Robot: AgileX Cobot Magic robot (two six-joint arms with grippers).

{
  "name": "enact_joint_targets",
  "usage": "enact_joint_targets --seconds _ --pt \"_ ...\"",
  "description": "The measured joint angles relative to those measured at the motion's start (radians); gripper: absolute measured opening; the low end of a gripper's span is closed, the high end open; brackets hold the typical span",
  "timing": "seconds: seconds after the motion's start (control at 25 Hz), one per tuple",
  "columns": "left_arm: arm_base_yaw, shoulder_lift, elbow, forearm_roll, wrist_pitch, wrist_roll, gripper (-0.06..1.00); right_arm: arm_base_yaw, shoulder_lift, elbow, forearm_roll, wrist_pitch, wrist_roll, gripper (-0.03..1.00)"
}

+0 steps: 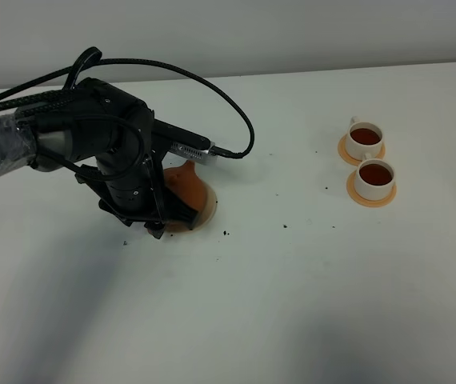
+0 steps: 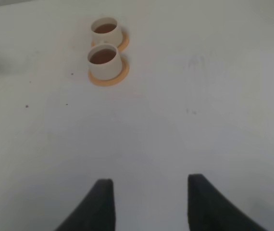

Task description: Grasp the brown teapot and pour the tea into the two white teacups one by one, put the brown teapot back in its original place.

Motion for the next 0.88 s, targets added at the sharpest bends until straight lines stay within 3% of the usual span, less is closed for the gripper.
enact_joint_targets --seconds 0.12,0.32,0.52,0.88 --pt "0.000 -0.058 0.000 0.000 0.089 -0.001 0.53 0.000 0.000 0.000 0.000 0.000 0.000 0.37" --pt "0.000 -0.199 0.007 0.009 0.328 -0.001 0.54 0.000 0.000 0.000 0.000 0.000 0.000 0.37" --pt "0.000 -0.364 0.149 0.020 0.344 -0.005 0.52 0.000 0.000 0.000 0.000 0.000 0.000 0.37" --pt "0.002 -0.732 0.622 0.023 0.325 -0.032 0.48 0.000 0.000 0.000 0.000 0.000 0.000 0.37"
